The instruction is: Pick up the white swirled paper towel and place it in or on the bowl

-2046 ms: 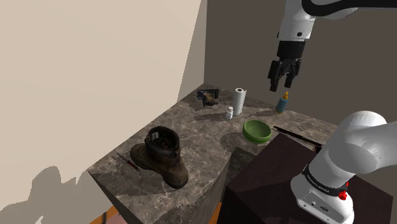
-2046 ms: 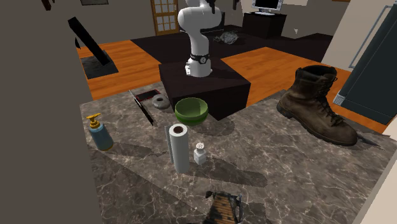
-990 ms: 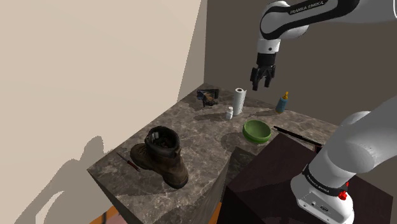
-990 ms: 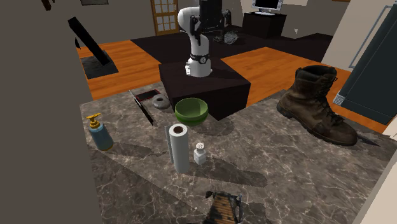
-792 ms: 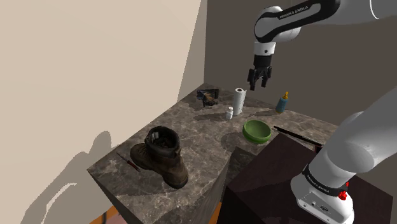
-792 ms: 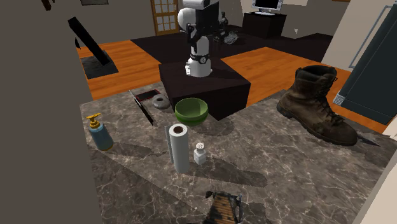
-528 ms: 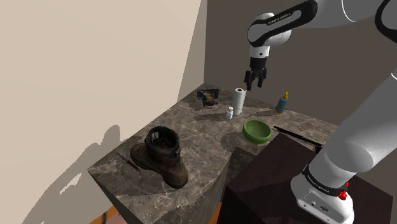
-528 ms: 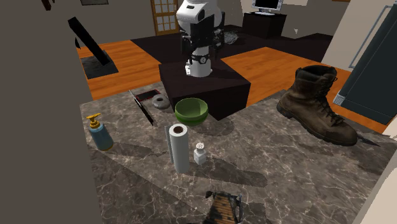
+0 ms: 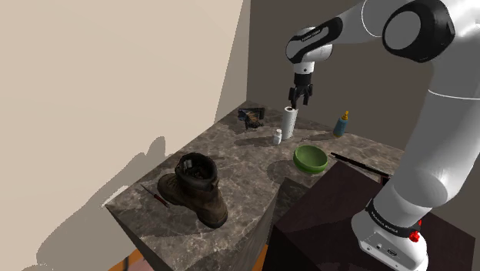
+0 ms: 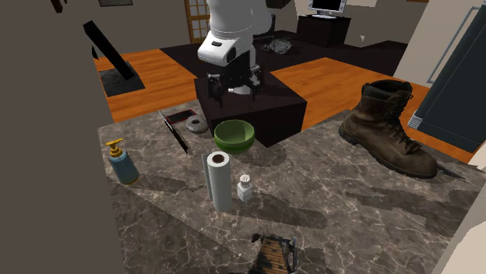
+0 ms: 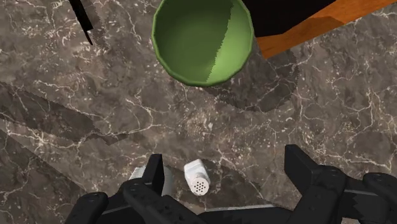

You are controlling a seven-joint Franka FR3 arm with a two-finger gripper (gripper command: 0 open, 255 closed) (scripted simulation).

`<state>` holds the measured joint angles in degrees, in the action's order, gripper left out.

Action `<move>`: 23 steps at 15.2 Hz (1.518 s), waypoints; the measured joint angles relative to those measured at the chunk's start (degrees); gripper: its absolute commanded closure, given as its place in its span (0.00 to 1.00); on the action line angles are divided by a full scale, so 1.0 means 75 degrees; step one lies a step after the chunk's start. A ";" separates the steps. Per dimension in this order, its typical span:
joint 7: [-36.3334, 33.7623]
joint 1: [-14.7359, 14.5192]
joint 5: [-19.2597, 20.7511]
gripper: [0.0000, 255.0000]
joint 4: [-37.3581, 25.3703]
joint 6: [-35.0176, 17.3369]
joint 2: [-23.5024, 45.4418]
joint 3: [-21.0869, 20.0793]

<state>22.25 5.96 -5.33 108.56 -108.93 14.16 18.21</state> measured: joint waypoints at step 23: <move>0.0868 0.1086 -0.0718 0.00 -0.4262 0.0119 0.4272 -0.0266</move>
<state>28.76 14.11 -10.71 76.60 -108.04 46.20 16.21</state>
